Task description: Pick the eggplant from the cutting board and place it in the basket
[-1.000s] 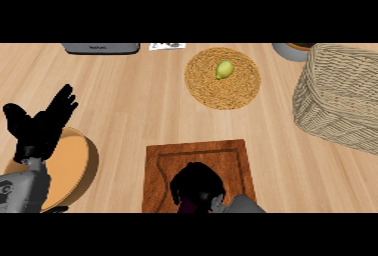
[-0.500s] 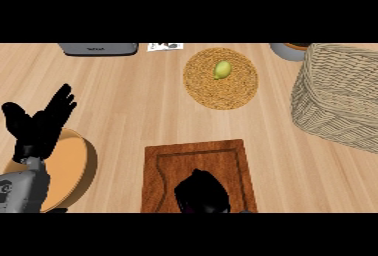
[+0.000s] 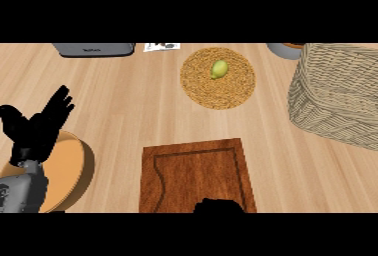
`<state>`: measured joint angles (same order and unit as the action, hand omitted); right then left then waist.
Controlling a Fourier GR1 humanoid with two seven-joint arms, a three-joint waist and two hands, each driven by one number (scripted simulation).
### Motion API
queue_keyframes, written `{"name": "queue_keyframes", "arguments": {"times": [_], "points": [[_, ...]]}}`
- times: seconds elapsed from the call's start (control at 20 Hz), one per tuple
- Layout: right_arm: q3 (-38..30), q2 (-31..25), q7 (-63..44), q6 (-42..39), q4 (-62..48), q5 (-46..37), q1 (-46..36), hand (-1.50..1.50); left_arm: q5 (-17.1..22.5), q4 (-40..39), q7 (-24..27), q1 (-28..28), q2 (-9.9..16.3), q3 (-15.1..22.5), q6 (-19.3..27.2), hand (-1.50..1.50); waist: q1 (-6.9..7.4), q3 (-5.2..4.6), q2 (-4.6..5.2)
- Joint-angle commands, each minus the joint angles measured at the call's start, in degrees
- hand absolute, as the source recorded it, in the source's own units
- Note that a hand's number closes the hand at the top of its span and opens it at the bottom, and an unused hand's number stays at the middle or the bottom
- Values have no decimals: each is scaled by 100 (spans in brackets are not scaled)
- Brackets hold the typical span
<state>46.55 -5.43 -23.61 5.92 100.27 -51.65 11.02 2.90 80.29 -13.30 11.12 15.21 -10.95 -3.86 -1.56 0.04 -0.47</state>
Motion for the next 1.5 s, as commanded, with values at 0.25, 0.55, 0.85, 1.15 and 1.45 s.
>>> {"name": "queue_keyframes", "arguments": {"times": [0.25, 0.55, 0.85, 1.15, 1.45], "points": [[550, -230, 199, 1258, 2444, -558, 1061, 150, 10, -184, 262, -119, -25, -12, -111, 0, 32, -10, 17], [184, -427, -740, 554, 3891, -1117, 1171, 150, 183, -121, 64, 38, 172, -194, -231, 0, 87, -13, 36], [-371, 357, -1980, -955, 4517, -1662, -84, 150, 12, 321, -92, -18, -86, 67, -9, 0, 208, -18, 50], [-1478, 538, -2864, -1488, 4379, -1023, -1798, 150, -120, -81, -149, 339, -165, 179, 48, 0, 162, -12, 58], [-3572, 543, -2955, -2023, 3405, -498, -3487, 150, -112, 158, -194, 129, -80, 147, -23, 0, 201, -4, 57]]}}
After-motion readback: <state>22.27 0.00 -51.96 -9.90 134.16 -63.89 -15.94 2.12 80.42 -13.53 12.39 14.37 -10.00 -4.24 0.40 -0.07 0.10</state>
